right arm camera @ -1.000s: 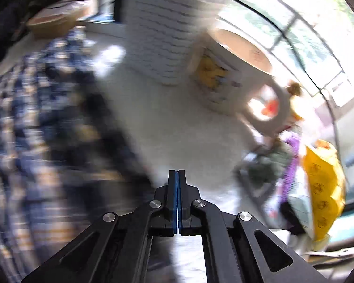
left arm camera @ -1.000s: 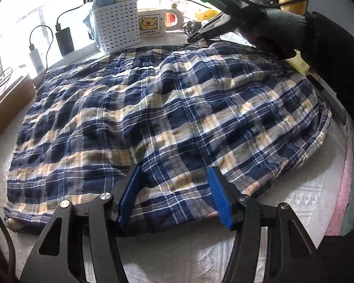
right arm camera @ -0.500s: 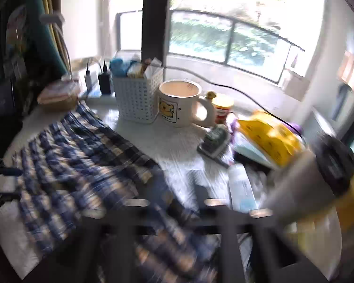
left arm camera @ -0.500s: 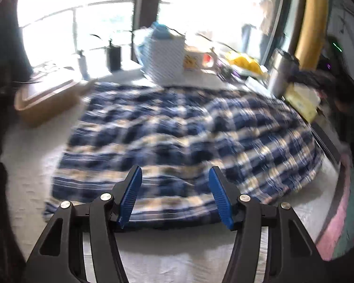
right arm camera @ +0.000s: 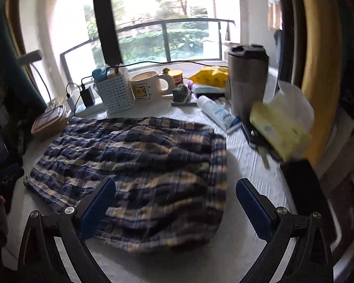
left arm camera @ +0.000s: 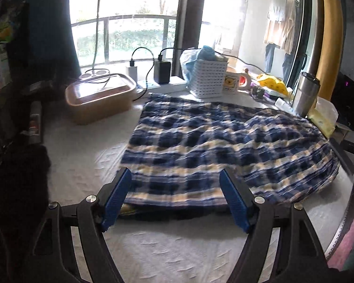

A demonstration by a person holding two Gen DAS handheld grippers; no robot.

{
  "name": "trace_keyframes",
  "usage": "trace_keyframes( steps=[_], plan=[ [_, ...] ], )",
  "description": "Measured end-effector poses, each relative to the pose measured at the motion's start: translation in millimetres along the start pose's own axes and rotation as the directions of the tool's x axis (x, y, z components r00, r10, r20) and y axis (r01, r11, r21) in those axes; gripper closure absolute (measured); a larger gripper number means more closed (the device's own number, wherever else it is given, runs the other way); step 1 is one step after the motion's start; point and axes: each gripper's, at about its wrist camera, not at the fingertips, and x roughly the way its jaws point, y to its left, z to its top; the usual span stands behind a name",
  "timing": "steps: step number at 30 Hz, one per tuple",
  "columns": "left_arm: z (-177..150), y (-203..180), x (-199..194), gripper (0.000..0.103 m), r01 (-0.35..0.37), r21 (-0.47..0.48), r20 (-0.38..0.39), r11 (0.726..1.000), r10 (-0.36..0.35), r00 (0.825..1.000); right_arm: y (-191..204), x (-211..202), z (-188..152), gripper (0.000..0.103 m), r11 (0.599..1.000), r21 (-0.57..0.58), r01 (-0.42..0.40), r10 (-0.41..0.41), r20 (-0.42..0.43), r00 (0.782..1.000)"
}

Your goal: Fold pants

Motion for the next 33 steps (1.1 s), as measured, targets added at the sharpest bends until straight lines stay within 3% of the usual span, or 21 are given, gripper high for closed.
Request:
trace_keyframes(
  steps=[5,8,13,18,23,29,31,33],
  plan=[
    [-6.2,15.7,-3.1,0.026,-0.012,-0.028,-0.009,1.000,0.012,1.000,16.4,2.0,-21.2,0.000,1.000,0.009,0.000,0.000,-0.035,0.999],
    [-8.9,23.6,-7.3,0.026,-0.029,-0.040,-0.005,0.999,0.028,1.000,17.8,5.0,-28.1,0.000,0.997,0.052,0.064,-0.060,-0.077,0.995],
    [-12.6,41.7,-14.2,0.026,-0.085,-0.093,-0.001,0.992,0.085,0.996,5.3,7.5,-45.7,0.000,0.970,0.244,-0.010,0.042,-0.127,0.991],
    [-15.6,49.1,-13.1,0.026,-0.113,-0.136,-0.023,0.984,0.111,0.994,15.7,32.0,-59.3,0.000,0.954,0.291,-0.067,0.129,-0.198,0.972],
    [-14.0,46.7,-15.4,0.026,-0.136,-0.130,-0.023,0.982,0.134,0.991,9.1,54.4,-45.2,0.000,0.936,0.338,-0.095,0.158,-0.166,0.973],
    [-7.2,48.6,-14.9,0.026,-0.172,-0.138,-0.033,0.975,0.169,0.985,-20.2,78.2,-29.7,0.001,0.866,0.479,-0.146,0.210,-0.083,0.974],
    [-3.5,46.1,-14.5,0.026,-0.177,-0.130,-0.036,0.976,0.174,0.984,-27.9,83.4,-26.9,0.010,0.855,0.502,-0.129,0.190,-0.072,0.979],
    [-0.2,42.5,-14.2,0.026,-0.180,-0.121,-0.035,0.976,0.177,0.984,-37.3,88.6,-25.8,0.037,0.846,0.524,-0.096,0.154,-0.067,0.986]
  ],
)
